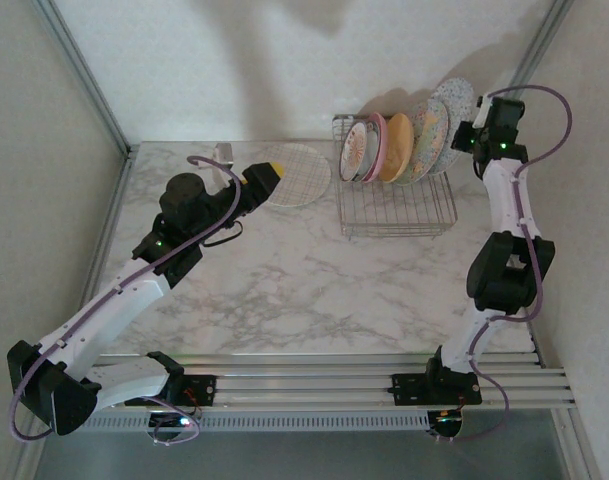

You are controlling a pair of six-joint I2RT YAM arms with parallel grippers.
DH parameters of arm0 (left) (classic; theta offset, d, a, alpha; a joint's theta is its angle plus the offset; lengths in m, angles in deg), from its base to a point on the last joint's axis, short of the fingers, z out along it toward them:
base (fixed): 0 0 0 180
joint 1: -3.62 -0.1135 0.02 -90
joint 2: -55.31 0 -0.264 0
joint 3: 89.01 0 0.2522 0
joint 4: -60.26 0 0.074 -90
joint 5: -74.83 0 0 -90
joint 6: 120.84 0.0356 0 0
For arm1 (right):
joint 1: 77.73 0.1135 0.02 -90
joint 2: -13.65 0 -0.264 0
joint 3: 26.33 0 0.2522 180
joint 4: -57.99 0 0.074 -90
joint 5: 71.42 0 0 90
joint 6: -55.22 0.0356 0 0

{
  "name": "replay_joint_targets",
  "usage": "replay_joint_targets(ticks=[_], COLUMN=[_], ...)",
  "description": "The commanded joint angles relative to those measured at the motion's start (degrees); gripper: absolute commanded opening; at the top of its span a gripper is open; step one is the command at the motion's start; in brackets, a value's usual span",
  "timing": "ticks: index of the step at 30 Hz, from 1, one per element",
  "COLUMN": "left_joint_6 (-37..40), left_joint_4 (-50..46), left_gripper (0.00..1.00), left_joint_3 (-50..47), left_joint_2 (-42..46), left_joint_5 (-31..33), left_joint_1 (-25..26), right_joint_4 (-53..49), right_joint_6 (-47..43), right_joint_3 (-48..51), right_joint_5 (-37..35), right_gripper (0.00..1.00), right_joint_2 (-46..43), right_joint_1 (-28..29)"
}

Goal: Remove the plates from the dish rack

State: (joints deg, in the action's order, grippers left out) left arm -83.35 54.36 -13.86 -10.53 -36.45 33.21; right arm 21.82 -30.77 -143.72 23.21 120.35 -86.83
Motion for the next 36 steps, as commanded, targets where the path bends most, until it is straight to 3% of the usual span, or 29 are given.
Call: replay_joint_targets(ticks=[1, 17, 30, 36], left_joint_6=[-0.6, -1.6, -3.6, -4.5], left_joint_4=[2.6, 4.7, 9.5, 11.4], left_gripper=[0.65, 0.65, 0.65, 0.65], left_joint_3=[2.3, 4.1, 8.0, 10.8], left_joint_2=[-0.4, -2.1, -10.0, -15.4], left_joint_5=[-1.4, -2.7, -6.6, -7.7], left_joint_1=[0.5, 0.8, 3.5, 5.7], right_joint_4=[-0.8, -8.6, -16.7, -20.8], right_joint_6=[-0.4, 2.6, 6.5, 9.5], right_joint_3=[-3.1, -1.0, 5.1, 6.7], right_joint_5=[-3.0, -12.4, -20.5, -19.0], right_gripper=[0.0, 0.0, 0.0, 0.0], right_joint_2=[-3.7, -13.5, -28.8, -36.0], right_joint_1=[0.5, 0.6, 3.7, 3.8])
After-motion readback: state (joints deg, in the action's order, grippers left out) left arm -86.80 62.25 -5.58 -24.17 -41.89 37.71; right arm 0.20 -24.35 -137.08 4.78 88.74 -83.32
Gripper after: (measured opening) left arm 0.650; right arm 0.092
